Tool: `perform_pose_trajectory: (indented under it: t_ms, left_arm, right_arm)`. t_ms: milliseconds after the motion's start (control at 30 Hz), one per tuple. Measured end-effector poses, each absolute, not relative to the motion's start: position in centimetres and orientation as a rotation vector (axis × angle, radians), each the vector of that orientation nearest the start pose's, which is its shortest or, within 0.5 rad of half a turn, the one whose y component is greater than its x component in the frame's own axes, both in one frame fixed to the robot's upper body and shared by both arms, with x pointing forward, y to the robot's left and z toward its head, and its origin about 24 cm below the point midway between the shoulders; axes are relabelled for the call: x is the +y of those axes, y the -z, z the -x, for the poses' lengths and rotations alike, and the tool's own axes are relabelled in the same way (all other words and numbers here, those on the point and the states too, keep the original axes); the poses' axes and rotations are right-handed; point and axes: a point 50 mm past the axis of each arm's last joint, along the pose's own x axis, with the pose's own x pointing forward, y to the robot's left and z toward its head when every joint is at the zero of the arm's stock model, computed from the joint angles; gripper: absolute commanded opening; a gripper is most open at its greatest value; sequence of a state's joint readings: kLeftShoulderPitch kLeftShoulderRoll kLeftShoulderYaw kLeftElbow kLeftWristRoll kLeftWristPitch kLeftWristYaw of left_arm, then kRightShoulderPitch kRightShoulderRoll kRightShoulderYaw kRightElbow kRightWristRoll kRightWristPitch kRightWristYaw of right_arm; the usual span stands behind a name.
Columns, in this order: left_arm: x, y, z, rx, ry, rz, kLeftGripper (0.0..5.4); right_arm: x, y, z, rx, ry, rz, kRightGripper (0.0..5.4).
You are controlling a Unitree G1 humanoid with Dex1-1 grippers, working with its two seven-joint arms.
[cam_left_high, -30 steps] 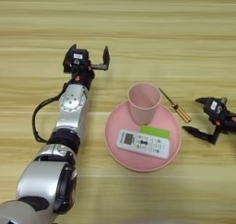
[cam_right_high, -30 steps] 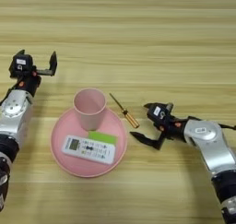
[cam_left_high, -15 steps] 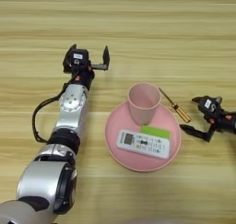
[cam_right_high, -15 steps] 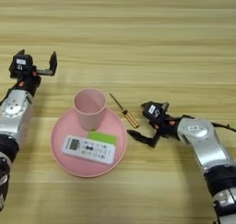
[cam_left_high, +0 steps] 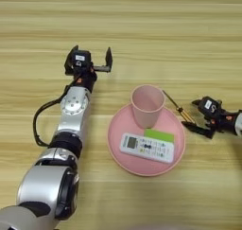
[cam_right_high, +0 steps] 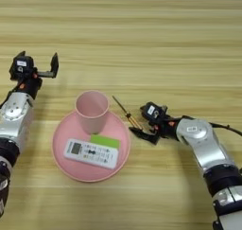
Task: Move the objects on the table
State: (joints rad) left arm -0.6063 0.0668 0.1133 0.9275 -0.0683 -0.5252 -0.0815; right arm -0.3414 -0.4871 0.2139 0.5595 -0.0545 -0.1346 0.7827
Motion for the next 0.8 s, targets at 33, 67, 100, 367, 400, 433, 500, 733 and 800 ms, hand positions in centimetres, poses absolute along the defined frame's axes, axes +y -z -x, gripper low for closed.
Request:
perform_pose_trajectory:
  t_ms: [33, 67, 100, 367, 400, 433, 500, 733, 800]
  left_arm:
    - [14.55, -5.71, -34.91, -0.188, 0.083, 0.017, 5.4]
    - [14.55, -5.7, -34.91, -0.188, 0.083, 0.017, 5.4]
    - [14.55, -5.7, -34.91, -0.188, 0.083, 0.017, 5.4]
    - [14.55, -5.59, -34.89, -0.183, 0.083, 0.017, 5.4]
    - [14.55, -5.59, -34.89, -0.183, 0.083, 0.017, 5.4]
    - [14.55, -5.59, -34.89, -0.183, 0.083, 0.017, 5.4]
    - [14.55, -5.59, -34.89, -0.183, 0.083, 0.017, 5.4]
    - [14.54, -5.59, -34.89, -0.183, 0.083, 0.017, 5.4]
    - [14.54, -5.59, -34.89, -0.183, 0.083, 0.017, 5.4]
  right_arm:
    - [-19.71, -1.5, -29.01, 0.352, -0.871, 0.531, 3.35]
    - [-19.67, -1.49, -29.05, 0.352, -0.869, 0.532, 3.24]
    - [-19.64, -1.47, -29.08, 0.352, -0.869, 0.533, 3.14]
    - [-19.47, -1.23, -29.3, 0.351, -0.863, 0.557, 2.28]
    - [-19.44, -1.22, -29.33, 0.351, -0.863, 0.56, 2.12]
    - [-19.42, -1.21, -29.36, 0.351, -0.862, 0.565, 2.04]
    - [-19.43, -1.16, -29.44, 0.35, -0.853, 0.572, 1.79]
    - [-19.38, -0.96, -29.56, 0.349, -0.844, 0.61, 1.03]
    - [-19.39, -0.93, -29.61, 0.351, -0.842, 0.615, 0.86]
